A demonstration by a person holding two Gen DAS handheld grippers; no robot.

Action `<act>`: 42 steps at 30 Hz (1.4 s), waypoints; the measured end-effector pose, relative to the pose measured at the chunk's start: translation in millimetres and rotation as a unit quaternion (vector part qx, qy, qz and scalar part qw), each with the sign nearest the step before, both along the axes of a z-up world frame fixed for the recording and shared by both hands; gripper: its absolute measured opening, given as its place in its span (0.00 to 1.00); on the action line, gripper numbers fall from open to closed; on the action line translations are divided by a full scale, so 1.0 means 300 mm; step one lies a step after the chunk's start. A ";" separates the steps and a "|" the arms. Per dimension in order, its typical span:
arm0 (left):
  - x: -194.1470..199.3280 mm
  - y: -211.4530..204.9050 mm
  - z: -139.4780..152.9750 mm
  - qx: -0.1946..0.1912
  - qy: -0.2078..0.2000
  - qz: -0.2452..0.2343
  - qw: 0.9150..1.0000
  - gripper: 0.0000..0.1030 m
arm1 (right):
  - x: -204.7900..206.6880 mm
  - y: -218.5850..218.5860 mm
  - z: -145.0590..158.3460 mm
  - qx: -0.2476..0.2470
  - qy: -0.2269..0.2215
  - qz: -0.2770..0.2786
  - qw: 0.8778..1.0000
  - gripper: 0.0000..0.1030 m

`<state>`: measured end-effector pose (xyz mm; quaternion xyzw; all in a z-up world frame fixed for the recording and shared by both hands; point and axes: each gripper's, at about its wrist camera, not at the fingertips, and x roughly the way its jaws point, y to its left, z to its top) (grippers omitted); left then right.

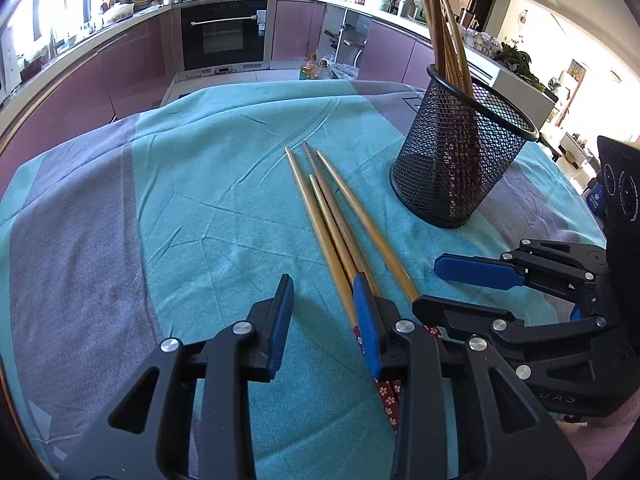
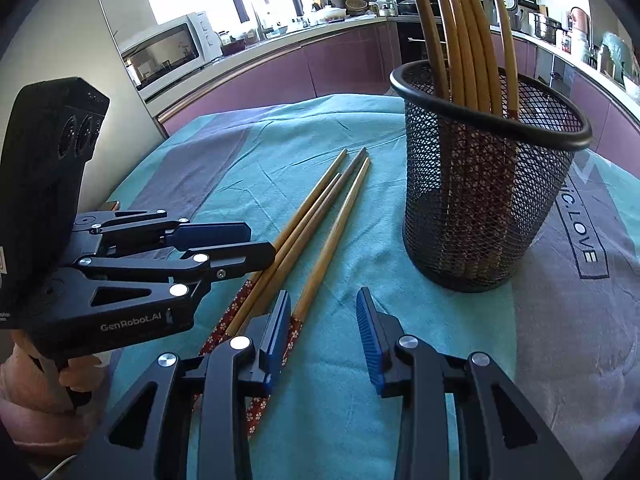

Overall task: Organize utensils
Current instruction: 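Close the right gripper on another chopstick and lift it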

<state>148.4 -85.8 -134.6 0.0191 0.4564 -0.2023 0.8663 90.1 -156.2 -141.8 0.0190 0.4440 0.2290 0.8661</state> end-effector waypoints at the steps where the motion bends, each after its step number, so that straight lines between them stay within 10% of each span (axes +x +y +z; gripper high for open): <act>1: 0.005 -0.004 0.001 0.002 0.000 0.001 1.000 0.31 | 0.001 0.001 0.000 0.000 0.000 0.000 1.000 0.31; 22: 0.057 -0.022 -0.017 0.014 0.011 0.012 1.000 0.19 | 0.063 0.032 -0.002 -0.019 -0.012 -0.009 1.000 0.30; 31: 0.064 -0.024 -0.021 0.000 0.015 0.021 1.000 0.09 | 0.073 0.004 -0.009 0.013 0.004 -0.018 1.000 0.09; 42: 0.004 0.019 -0.010 -0.030 0.020 0.024 0.999 0.07 | 0.023 -0.058 0.015 0.055 0.002 -0.023 0.998 0.05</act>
